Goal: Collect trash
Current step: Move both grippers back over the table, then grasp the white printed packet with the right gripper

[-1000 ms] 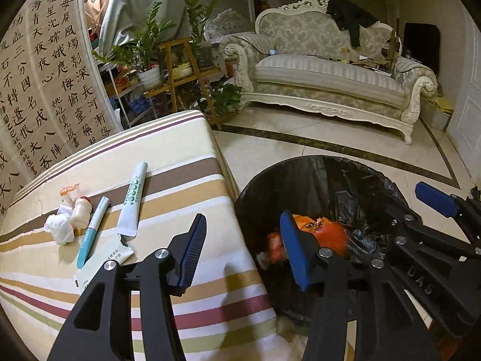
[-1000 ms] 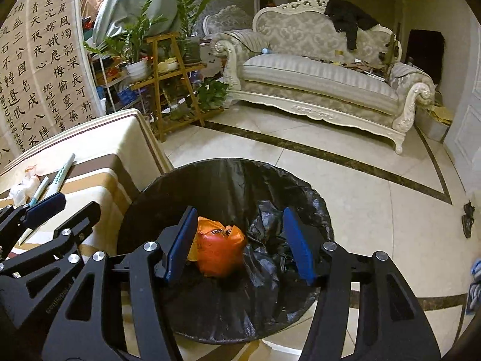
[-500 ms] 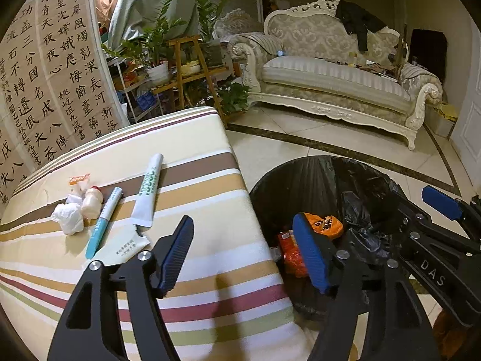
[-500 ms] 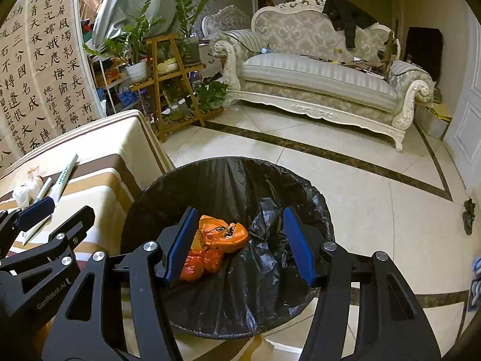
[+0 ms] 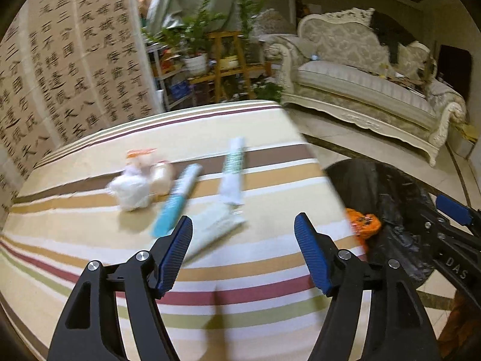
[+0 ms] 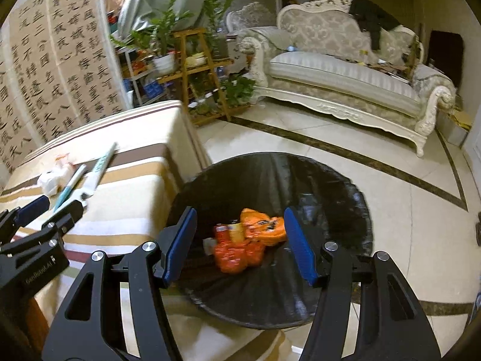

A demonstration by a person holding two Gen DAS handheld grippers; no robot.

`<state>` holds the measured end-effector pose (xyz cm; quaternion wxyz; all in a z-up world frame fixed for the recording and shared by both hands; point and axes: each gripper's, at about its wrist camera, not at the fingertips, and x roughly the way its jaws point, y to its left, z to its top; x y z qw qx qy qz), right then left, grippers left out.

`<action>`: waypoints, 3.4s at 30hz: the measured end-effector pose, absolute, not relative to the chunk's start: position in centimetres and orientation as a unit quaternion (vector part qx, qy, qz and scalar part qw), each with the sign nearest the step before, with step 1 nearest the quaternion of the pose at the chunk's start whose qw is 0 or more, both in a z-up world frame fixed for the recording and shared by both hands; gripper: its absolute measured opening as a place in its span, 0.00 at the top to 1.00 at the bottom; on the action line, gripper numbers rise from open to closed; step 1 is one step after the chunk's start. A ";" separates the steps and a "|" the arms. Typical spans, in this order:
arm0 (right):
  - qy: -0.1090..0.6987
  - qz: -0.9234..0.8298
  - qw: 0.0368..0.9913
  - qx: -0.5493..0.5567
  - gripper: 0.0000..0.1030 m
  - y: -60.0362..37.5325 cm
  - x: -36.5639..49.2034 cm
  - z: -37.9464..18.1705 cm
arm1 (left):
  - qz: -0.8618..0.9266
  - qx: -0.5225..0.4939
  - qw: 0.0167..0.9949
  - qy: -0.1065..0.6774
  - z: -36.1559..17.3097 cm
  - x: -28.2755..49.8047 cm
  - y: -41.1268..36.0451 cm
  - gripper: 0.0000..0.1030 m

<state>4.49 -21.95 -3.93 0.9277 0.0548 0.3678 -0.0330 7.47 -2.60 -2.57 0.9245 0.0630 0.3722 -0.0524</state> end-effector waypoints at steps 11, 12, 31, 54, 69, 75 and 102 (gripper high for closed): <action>0.377 0.017 0.925 0.033 0.43 -17.1 5.1 -3.7 | 0.038 0.032 0.915 0.401 -3.6 9.3 5.6 0.34; 0.378 0.019 0.925 0.031 0.43 -16.8 5.1 -3.7 | 0.043 0.032 0.913 0.404 -3.8 9.5 6.0 0.34; 0.383 0.027 0.923 0.032 0.42 -16.3 4.8 -3.9 | 0.022 0.040 0.896 0.442 -5.0 9.5 6.1 0.33; 0.379 0.032 0.924 0.032 0.42 -16.5 3.3 -3.4 | -0.055 0.031 0.884 0.463 -5.0 6.1 2.1 0.32; 0.418 0.079 0.904 0.032 0.42 -12.2 3.1 -4.1 | -0.016 0.003 0.900 0.436 -3.9 5.8 7.1 0.32; 0.440 0.104 0.892 0.031 0.42 -9.6 3.9 -4.6 | 0.010 -0.016 0.900 0.435 -4.2 5.9 10.6 0.32; 0.429 0.106 0.896 -0.042 0.70 -5.8 6.1 -5.0 | -0.016 -0.026 0.897 0.440 -4.4 7.6 10.2 0.31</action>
